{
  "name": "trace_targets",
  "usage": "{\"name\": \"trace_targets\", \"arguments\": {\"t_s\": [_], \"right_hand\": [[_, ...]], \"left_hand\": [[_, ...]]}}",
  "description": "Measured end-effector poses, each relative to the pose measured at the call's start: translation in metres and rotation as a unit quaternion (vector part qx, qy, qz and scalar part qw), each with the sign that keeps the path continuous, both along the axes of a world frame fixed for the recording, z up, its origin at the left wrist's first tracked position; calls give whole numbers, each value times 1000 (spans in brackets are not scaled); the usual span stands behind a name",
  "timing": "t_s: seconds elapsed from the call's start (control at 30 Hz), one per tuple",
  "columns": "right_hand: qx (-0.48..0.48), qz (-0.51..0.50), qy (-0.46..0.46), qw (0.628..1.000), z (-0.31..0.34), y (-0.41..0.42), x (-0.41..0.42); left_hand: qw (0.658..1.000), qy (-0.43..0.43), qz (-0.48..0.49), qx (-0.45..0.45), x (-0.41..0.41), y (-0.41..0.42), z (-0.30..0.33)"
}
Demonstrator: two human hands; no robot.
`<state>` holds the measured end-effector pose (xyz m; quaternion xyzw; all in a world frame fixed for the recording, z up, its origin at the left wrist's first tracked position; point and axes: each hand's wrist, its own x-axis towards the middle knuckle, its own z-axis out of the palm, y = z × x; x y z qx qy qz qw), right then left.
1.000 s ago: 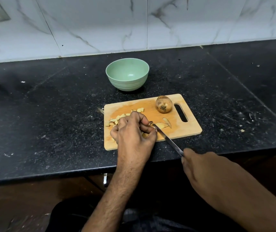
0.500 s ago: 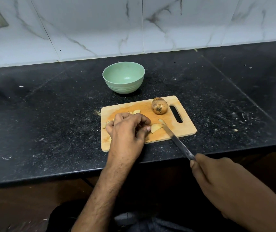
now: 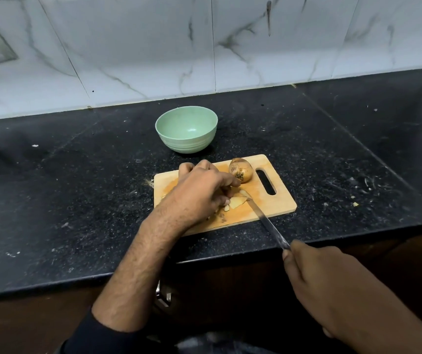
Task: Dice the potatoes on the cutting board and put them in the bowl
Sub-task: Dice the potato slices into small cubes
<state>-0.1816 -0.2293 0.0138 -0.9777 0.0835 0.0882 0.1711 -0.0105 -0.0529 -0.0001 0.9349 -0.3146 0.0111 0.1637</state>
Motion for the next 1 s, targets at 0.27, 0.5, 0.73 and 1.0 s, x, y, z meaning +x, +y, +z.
{"name": "trace_targets", "arguments": {"t_s": [0.27, 0.5, 0.73, 1.0], "right_hand": [[-15, 39, 4, 999, -3, 2, 5], [-6, 27, 15, 1000, 5, 0, -1], [-12, 5, 16, 1000, 4, 0, 2], [2, 11, -14, 1000, -9, 6, 17]], "left_hand": [[999, -21, 35, -10, -12, 0, -9], [1000, -11, -6, 24, -9, -1, -9], [996, 24, -57, 63, 10, -5, 7], [997, 25, -54, 40, 7, 0, 0]]}}
